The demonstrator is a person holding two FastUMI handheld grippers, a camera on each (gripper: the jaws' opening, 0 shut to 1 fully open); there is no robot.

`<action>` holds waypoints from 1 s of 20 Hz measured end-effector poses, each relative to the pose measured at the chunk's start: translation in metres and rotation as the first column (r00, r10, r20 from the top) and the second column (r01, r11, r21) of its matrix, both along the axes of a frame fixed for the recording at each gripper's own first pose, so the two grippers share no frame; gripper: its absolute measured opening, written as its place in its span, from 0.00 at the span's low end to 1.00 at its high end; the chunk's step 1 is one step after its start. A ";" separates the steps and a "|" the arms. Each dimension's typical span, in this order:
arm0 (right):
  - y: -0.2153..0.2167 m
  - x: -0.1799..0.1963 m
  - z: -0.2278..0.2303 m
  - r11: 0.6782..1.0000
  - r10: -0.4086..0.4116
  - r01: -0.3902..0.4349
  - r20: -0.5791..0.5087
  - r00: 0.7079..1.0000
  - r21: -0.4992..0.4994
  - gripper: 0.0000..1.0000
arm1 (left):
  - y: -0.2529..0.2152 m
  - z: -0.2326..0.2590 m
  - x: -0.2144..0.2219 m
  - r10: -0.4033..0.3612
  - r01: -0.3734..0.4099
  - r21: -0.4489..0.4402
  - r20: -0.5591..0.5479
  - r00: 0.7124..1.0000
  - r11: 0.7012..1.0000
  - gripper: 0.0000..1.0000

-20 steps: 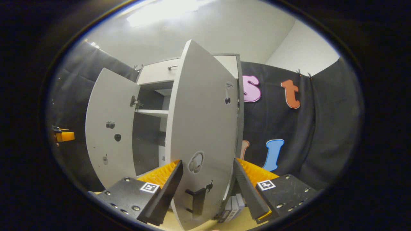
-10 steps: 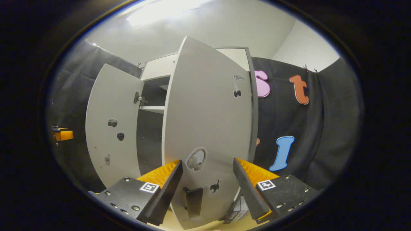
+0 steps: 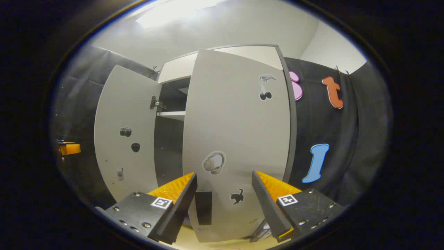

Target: Grab one shoe with the right hand and put it into the shoe cabinet, grab the other shoe with the left hand and put it into the shoe cabinet; then close the right door with the right hand and the left door with the left hand.

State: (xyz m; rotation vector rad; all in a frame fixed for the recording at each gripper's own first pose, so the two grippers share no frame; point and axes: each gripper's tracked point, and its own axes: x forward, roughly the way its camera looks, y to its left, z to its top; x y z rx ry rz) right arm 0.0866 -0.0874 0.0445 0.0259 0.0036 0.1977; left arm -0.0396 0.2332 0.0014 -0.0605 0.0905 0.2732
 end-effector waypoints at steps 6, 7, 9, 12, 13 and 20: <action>-0.001 0.000 0.000 1.000 -0.019 0.019 -0.002 1.000 -0.001 0.95 | -0.003 -0.012 0.015 -0.072 0.073 -0.081 0.017 0.997 0.994 0.93; -0.002 0.000 0.000 1.000 -0.026 0.026 0.002 1.000 -0.002 0.95 | -0.003 -0.015 0.017 -0.080 0.081 -0.088 0.017 0.997 0.993 0.96; -0.003 0.000 0.000 0.999 -0.044 0.044 0.006 0.999 -0.004 0.95 | -0.007 -0.024 0.033 -0.100 0.100 -0.094 0.007 0.995 0.990 0.96; -0.003 0.002 -0.001 0.998 -0.067 0.067 0.001 0.998 -0.004 0.95 | -0.009 -0.031 0.061 -0.123 0.121 -0.095 -0.010 0.992 0.988 0.96; -0.003 0.003 -0.001 0.997 -0.075 0.075 -0.001 0.997 -0.002 0.95 | -0.009 -0.033 0.062 -0.127 0.125 -0.093 -0.015 0.992 0.988 0.96; -0.004 0.005 -0.006 0.994 -0.105 0.106 -0.022 0.994 0.005 0.95 | -0.015 -0.038 0.074 -0.181 0.178 -0.081 -0.032 0.983 0.981 0.90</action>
